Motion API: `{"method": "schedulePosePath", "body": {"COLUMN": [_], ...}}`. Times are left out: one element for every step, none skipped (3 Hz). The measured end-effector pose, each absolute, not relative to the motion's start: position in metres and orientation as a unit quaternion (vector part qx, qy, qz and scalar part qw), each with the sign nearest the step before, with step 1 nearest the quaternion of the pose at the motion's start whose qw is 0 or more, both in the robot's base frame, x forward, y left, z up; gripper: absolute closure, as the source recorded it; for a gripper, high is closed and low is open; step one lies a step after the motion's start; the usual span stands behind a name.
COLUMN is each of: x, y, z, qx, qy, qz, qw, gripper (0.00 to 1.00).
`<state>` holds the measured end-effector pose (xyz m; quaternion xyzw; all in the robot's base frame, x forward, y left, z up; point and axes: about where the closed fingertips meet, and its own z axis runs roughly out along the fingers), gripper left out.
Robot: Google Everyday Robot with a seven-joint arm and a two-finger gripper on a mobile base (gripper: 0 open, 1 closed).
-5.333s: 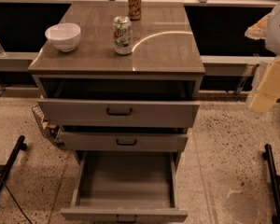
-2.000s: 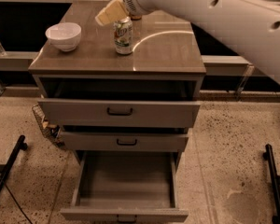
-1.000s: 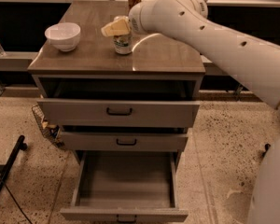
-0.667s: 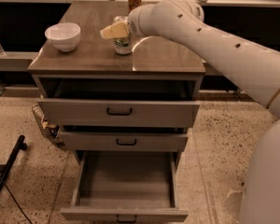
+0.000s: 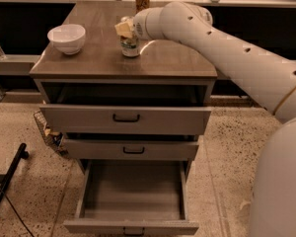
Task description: Place 7up can into bottom drawer
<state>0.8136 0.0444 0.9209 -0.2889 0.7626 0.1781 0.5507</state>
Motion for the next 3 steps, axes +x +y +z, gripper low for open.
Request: {"method": "schedulePosePath", "body": {"x": [0.814,0.803,0.770], "y": [0.044,0.020,-0.017], "z": [0.921,0.935,0.945], "qx": [-0.290,-0.292,-0.308], "qy": [0.759,0.747,0.736], "qz": [0.189,0.202,0.199], "qw": [0.551,0.562,0.570], "gripper": [0.79,1.00,1.00]}}
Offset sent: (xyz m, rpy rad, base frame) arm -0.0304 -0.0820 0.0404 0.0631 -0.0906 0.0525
